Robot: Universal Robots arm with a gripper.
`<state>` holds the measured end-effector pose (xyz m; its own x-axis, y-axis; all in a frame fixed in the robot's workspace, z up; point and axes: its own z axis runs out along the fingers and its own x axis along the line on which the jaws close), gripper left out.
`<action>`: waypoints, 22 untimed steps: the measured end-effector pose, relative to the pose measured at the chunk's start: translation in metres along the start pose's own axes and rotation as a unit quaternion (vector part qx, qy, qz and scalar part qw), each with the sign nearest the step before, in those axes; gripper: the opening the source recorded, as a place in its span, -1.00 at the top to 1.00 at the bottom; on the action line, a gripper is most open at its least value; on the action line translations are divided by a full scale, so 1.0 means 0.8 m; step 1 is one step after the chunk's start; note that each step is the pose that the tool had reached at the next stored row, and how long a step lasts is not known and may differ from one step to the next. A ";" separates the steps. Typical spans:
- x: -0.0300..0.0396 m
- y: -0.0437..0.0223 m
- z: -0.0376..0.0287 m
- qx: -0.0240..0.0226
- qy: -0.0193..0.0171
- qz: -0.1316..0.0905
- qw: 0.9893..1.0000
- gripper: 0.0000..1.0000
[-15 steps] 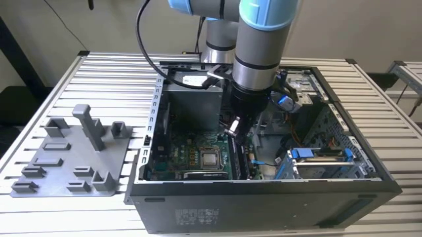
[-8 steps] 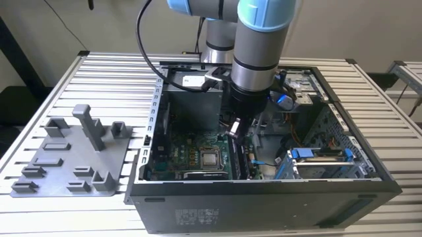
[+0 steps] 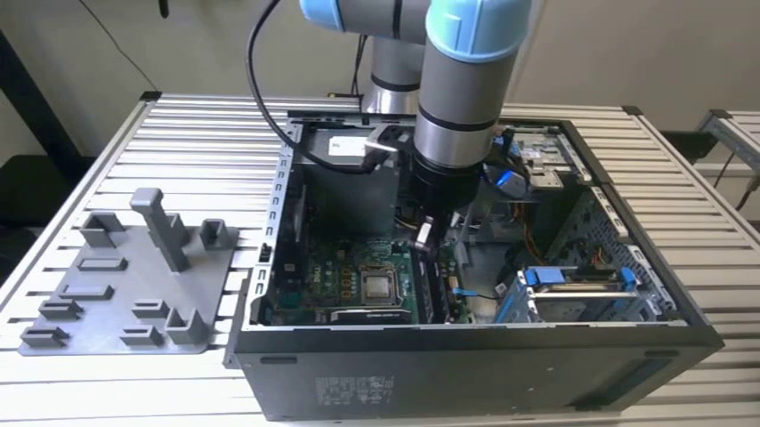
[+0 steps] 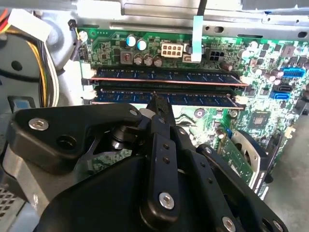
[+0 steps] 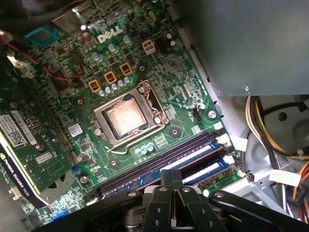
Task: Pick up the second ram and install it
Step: 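Press down the second ram until it locks into place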
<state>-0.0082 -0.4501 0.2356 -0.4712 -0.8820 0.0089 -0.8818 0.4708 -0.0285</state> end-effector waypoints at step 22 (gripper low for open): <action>0.0001 0.0002 0.0063 0.003 0.011 -0.101 0.995 0.79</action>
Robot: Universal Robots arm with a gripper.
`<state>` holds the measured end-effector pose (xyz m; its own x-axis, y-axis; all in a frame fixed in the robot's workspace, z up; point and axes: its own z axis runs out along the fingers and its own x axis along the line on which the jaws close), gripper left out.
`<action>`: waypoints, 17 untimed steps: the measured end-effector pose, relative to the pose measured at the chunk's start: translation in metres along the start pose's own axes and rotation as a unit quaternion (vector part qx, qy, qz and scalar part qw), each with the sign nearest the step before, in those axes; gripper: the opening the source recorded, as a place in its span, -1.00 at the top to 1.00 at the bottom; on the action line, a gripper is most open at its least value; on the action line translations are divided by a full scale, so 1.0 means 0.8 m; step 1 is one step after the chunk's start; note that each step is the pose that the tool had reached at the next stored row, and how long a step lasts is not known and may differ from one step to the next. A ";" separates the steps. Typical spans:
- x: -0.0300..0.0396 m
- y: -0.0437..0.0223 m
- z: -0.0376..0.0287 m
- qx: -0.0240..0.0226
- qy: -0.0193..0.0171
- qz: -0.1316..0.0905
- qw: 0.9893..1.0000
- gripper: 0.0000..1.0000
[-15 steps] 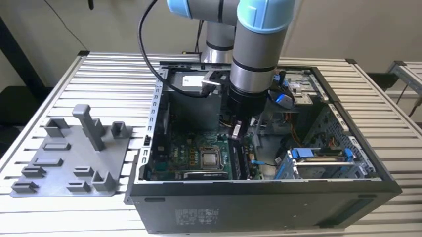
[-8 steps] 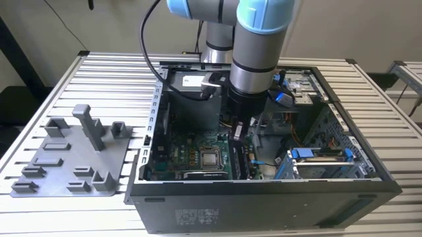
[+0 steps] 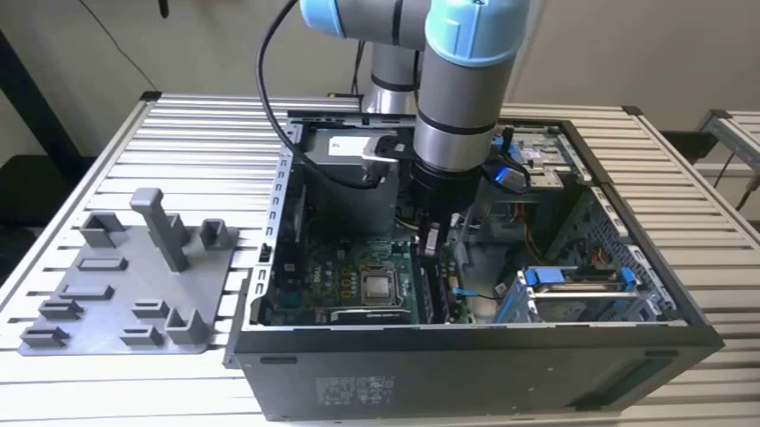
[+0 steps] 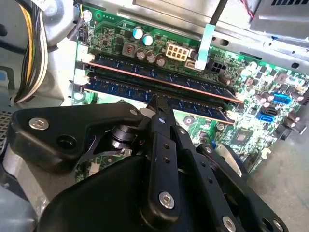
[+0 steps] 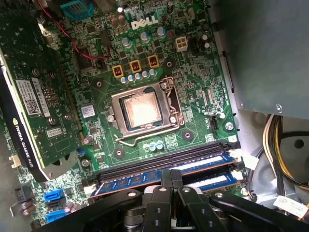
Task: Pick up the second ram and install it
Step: 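Press down the second ram until it locks into place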
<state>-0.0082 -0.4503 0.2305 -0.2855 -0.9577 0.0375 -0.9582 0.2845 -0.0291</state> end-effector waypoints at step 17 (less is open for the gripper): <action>-0.0001 0.0001 0.0023 -0.001 0.000 -0.002 1.000 0.79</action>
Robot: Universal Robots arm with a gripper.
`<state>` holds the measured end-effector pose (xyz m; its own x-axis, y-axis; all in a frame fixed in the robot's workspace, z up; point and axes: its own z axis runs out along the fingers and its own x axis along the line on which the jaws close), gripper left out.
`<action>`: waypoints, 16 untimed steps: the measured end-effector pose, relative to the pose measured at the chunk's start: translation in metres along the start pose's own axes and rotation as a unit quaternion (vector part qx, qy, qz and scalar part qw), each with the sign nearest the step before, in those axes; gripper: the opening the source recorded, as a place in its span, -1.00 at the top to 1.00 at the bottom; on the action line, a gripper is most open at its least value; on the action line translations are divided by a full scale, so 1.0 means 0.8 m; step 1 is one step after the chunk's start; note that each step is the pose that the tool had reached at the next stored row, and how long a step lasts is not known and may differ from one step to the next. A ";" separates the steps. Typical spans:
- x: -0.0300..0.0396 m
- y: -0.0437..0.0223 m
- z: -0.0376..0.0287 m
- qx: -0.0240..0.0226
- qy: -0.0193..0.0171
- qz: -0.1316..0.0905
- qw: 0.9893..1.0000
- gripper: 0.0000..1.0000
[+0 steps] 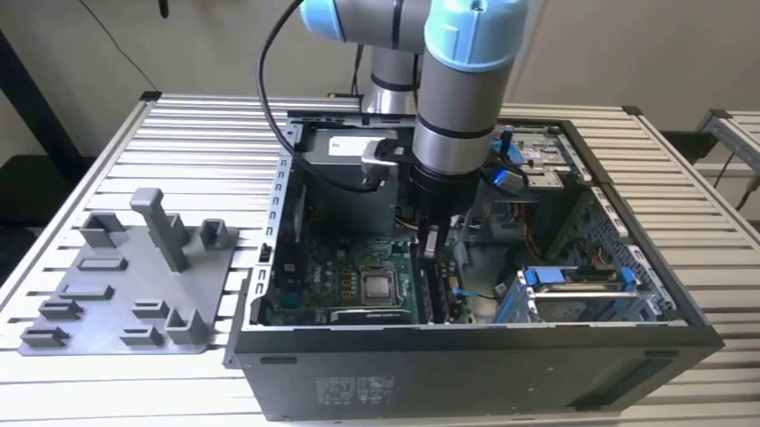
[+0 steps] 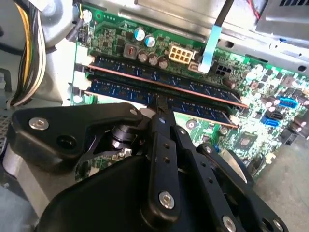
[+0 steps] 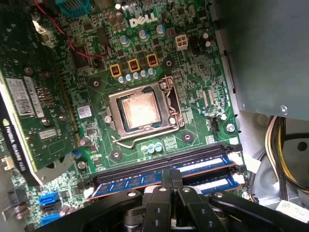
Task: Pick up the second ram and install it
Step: 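Press down the second ram until it locks into place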
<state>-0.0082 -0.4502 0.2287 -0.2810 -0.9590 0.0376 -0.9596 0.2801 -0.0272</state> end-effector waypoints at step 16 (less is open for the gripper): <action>0.0013 -0.0009 -0.0343 0.001 0.002 0.000 1.000 0.79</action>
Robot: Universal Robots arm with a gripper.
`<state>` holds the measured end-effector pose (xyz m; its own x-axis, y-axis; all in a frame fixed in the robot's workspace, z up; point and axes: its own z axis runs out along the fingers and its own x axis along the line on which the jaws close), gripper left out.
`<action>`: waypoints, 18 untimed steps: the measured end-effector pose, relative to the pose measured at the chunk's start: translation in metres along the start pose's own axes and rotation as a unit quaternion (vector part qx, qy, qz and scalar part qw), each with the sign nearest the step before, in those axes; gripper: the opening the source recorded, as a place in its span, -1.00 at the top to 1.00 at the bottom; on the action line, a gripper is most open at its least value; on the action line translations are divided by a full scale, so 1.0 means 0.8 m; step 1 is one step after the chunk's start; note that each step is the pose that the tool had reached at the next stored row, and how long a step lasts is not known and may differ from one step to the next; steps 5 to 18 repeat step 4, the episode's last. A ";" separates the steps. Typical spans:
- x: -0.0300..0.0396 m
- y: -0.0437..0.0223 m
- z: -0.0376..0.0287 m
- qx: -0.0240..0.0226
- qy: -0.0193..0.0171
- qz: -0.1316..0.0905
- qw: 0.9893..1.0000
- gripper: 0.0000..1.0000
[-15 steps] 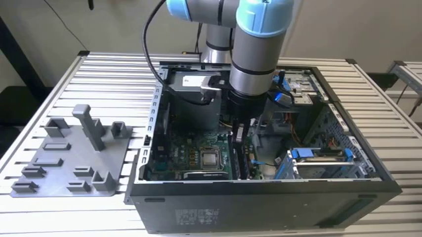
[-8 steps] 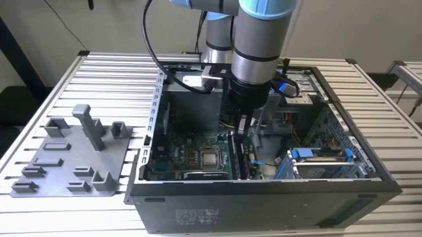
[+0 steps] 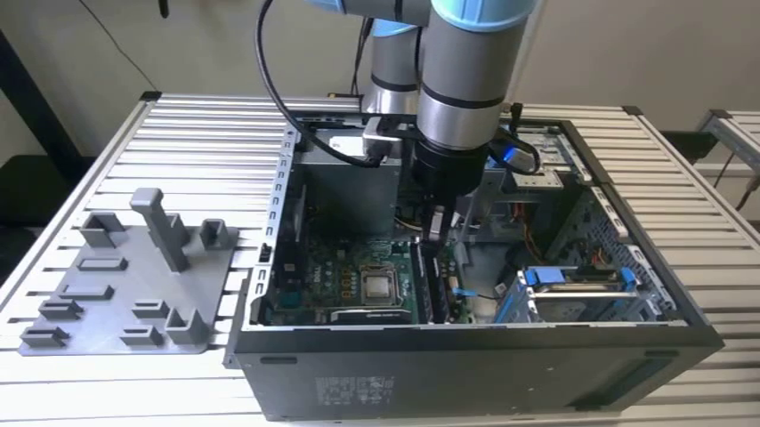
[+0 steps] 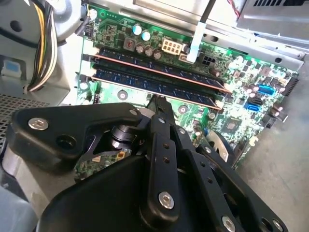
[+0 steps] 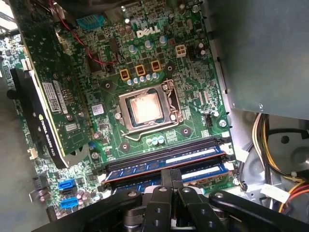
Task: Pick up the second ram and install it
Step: 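Press down the second ram until it locks into place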
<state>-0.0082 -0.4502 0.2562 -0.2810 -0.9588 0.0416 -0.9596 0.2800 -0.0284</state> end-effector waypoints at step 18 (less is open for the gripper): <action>0.0000 0.0000 0.0000 0.000 0.001 0.000 1.000 0.79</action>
